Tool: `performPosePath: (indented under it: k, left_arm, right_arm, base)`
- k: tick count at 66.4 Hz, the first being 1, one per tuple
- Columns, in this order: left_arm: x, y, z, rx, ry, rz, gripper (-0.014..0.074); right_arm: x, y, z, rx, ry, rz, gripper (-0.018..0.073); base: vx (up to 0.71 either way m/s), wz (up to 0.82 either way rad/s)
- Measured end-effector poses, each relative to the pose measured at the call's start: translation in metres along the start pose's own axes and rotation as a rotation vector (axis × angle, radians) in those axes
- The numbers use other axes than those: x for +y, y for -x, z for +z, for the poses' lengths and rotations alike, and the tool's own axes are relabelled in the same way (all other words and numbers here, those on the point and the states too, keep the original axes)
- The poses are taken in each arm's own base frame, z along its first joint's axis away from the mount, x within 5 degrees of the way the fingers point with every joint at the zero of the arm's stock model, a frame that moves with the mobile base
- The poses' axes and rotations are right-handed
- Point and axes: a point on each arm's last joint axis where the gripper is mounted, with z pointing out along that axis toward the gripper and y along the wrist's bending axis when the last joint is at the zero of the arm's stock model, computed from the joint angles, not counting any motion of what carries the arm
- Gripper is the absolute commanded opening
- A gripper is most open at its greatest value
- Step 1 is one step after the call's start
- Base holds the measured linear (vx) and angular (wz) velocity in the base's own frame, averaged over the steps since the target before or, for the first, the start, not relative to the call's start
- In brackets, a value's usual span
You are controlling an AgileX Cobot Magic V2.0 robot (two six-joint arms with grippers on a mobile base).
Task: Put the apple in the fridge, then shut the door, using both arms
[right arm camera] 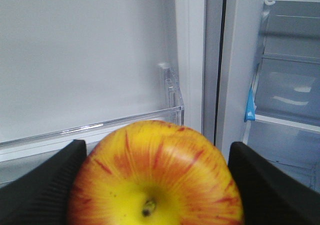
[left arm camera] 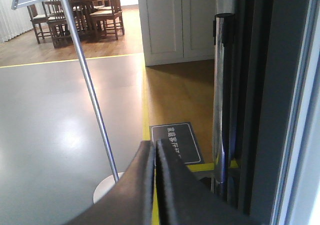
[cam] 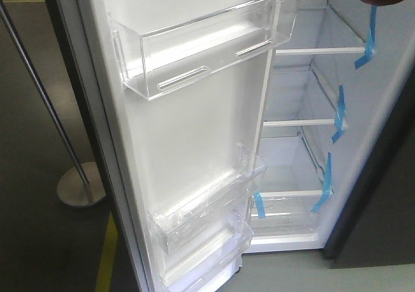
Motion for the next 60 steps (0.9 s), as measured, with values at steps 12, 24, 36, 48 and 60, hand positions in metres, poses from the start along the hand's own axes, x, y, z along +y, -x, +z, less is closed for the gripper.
performPosePath:
  k: [12,24,36,48,60]
  left_arm:
    - [0.0,0.0,0.0,0.0,0.0,0.0,-0.0008]
    - [0.0,0.0,0.0,0.0,0.0,0.0,-0.0008]
    - [0.0,0.0,0.0,0.0,0.0,0.0,-0.0008]
    - [0.0,0.0,0.0,0.0,0.0,0.0,-0.0008]
    - [0.0,0.0,0.0,0.0,0.0,0.0,-0.0008]
  right_arm:
    - [0.0,0.0,0.0,0.0,0.0,0.0,0.0141]
    - [0.0,0.0,0.0,0.0,0.0,0.0,0.0141]
    - [0.0,0.0,0.0,0.0,0.0,0.0,0.0141]
    - [0.0,0.0,0.0,0.0,0.0,0.0,0.0141]
    - [0.0,0.0,0.0,0.0,0.0,0.0,0.0141]
  base:
    - [0.0,-0.01]
    - [0.0,0.0]
    - [0.0,0.0]
    - [0.01,-0.01]
    - [0.0,0.0]
